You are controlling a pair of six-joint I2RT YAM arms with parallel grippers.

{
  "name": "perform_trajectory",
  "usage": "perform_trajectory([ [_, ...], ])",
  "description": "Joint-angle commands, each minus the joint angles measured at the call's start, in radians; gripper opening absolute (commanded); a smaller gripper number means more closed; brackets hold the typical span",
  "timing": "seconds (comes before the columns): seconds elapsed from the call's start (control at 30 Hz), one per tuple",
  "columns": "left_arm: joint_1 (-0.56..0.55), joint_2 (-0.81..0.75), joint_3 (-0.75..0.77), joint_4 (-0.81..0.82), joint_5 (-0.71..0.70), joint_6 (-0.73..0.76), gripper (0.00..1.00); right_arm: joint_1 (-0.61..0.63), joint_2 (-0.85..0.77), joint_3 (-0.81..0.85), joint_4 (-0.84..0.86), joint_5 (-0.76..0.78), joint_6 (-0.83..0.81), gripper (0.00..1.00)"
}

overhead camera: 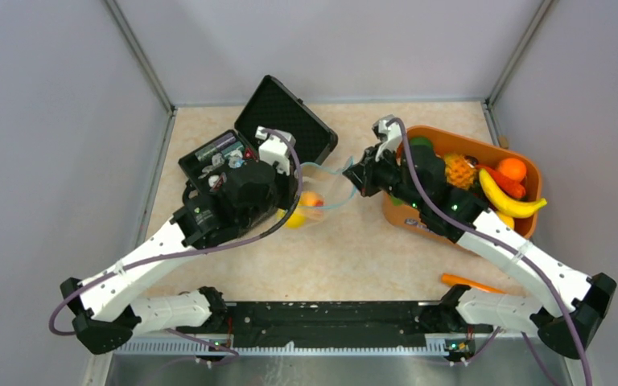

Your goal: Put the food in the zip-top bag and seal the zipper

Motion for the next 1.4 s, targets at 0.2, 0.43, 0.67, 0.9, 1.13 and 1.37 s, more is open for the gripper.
perform_trajectory([
  [0.2, 0.014, 0.01, 0.14, -0.169, 0.176, 0.065, 0.0, -0.002, 0.038, -0.057, 0.196, -0.06, 0.059, 0.0],
  [0.43, 0.035, 0.116, 0.025, -0.242, 0.069, -0.09, 0.0, -0.009, 0.12, -0.006, 0.169, -0.093, 0.069, 0.0],
  [0.67, 0.035, -0.053, -0.092, 0.022, 0.135, -0.075, 0.0, -0.026, 0.114, 0.046, -0.025, -0.01, -0.014, 0.16],
  [0.9, 0.035, -0.013, -0.045, 0.031, 0.212, -0.048, 0.0, -0.073, 0.072, -0.001, 0.022, -0.033, 0.016, 0.27],
  [1.13, 0.035, 0.014, -0.093, 0.024, 0.14, -0.102, 0.0, -0.078, 0.061, 0.033, -0.092, -0.075, 0.007, 0.65],
  [1.37, 0.035, 0.058, -0.143, 0.058, 0.152, -0.181, 0.0, -0.088, -0.129, 0.058, -0.206, -0.08, -0.034, 0.76],
])
